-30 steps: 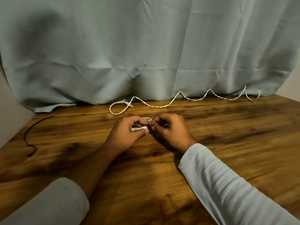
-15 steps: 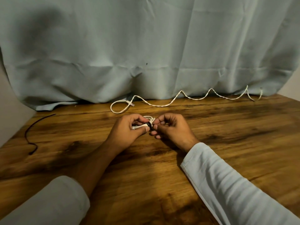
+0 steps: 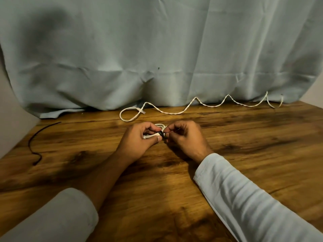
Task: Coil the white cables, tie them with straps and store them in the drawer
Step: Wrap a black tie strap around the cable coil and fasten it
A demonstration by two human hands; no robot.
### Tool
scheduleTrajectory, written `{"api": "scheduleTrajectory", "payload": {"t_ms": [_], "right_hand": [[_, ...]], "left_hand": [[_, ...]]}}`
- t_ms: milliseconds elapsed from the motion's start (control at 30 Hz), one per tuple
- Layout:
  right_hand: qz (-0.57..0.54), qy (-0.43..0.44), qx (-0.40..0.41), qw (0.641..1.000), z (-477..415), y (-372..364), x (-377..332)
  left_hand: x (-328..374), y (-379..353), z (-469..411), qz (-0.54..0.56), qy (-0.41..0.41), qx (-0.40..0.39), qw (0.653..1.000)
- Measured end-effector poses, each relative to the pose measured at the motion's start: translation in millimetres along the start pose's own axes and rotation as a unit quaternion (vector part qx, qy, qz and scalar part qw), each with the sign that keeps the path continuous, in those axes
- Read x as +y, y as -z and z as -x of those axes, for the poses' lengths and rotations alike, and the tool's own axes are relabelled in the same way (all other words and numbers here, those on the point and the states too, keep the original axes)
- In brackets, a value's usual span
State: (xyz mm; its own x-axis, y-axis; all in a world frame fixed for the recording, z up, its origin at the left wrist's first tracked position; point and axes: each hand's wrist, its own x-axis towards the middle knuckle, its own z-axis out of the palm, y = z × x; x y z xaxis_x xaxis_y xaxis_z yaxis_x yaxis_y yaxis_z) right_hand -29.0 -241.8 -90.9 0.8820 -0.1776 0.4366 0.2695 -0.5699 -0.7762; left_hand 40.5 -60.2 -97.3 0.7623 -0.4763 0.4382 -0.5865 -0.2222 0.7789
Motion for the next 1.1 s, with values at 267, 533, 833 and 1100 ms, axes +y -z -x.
{"api": "scheduleTrajectory", "payload": {"t_ms": [267, 533, 833, 1100], "right_hand": [[-0.035, -0.007, 0.019, 0.999, 1.0, -7.8, -0.8], [-0.068, -0.04, 0.069, 0.994, -0.9, -9.1, 1.9], [0.194, 0.1, 0.026, 0.976, 1.1, 0.5, -4.3], [0.329, 0.171, -0.027, 0.928, 2.4, 9.6, -17.3]], "left_hand": [[-3.6, -1.7, -1.0, 0.056, 0.019, 0.021, 0.998], [-2.7, -3.1, -1.4, 0.067, 0.028, 0.025, 0.997], [-0.2, -4.3, 0.0, 0.044, 0.02, 0.023, 0.999], [2.1, -4.5, 1.1, 0.025, 0.012, 0.015, 0.999]]}}
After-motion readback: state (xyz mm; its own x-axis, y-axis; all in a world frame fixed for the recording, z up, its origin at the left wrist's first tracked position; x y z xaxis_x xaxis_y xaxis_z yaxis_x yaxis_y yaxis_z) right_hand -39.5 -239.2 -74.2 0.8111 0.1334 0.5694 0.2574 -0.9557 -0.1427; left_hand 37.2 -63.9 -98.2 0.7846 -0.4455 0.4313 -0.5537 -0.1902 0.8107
